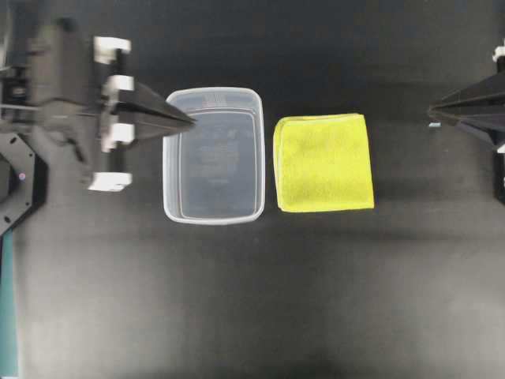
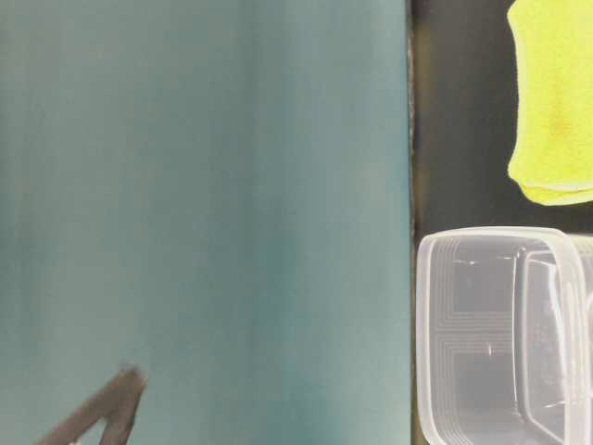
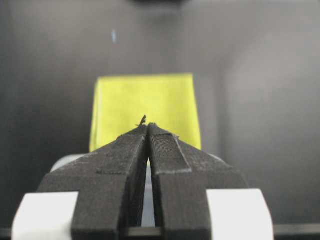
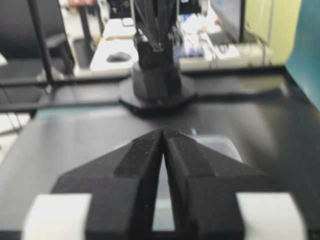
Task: Place the yellow towel into the container with the left arm.
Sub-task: 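Move the left gripper over the container toward the yellow towel, then lower the left gripper onto the yellow towel's edge and close it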
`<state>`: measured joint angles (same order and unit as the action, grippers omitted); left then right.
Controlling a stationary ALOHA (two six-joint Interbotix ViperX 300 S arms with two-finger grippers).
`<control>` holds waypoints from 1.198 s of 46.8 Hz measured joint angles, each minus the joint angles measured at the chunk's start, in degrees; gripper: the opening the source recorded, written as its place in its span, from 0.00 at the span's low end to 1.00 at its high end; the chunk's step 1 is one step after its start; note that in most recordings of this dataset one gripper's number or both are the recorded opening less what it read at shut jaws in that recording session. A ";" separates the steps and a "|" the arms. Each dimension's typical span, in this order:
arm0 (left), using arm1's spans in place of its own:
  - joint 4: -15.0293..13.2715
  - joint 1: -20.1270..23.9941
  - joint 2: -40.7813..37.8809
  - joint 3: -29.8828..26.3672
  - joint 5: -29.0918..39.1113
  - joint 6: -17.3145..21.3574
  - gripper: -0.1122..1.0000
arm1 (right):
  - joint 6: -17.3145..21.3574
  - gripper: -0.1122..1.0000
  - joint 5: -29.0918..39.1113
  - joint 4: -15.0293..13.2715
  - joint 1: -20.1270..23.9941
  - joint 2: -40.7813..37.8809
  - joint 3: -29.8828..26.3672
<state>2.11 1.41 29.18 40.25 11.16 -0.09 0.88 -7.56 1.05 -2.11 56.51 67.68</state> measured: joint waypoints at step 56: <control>0.18 1.14 -60.38 -54.14 37.35 8.00 0.91 | 0.09 0.78 6.50 0.09 -2.29 11.43 1.32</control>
<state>2.29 2.55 -31.20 -13.89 48.52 7.91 0.97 -1.05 1.14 -4.39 67.94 68.99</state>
